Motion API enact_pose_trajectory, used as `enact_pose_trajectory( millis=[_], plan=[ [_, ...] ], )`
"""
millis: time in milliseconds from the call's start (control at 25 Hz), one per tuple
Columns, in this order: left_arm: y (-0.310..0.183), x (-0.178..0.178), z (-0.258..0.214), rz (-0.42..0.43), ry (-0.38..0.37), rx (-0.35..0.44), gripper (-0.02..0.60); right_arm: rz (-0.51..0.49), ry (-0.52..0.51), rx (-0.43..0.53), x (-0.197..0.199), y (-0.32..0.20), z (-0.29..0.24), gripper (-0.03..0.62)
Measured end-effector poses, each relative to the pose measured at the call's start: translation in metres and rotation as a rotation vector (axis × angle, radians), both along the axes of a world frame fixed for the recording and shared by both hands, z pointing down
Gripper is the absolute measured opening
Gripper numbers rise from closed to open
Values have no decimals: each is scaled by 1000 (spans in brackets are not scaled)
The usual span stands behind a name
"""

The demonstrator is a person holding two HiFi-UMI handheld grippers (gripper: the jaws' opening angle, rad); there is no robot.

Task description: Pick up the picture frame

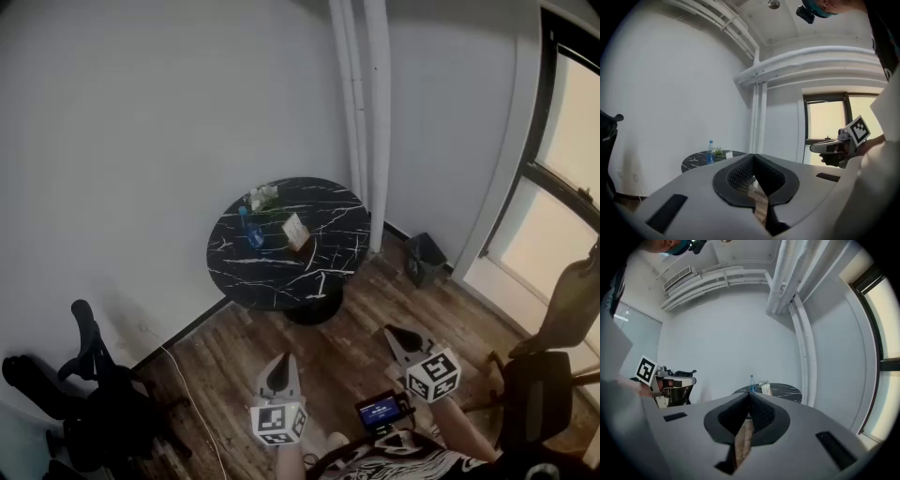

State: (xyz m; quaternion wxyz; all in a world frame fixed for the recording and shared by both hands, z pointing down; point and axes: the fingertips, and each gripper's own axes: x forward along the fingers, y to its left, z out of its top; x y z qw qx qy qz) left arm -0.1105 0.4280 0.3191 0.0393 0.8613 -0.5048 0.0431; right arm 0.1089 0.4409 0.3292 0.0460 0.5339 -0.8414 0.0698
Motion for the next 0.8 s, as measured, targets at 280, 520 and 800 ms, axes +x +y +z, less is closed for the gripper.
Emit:
enact_pose_trajectory(
  millis=[280, 520, 800],
  plan=[
    [6, 13, -2, -16, 9, 2, 12, -14, -1, -11, 11, 7, 4, 17],
    [12, 24, 2, -43, 5, -11, 12, -73, -31, -37, 20, 13, 13, 17],
    [1, 22, 0, -84, -53, -4, 12, -140, -30, -46, 21, -1, 23, 18]
  ],
)
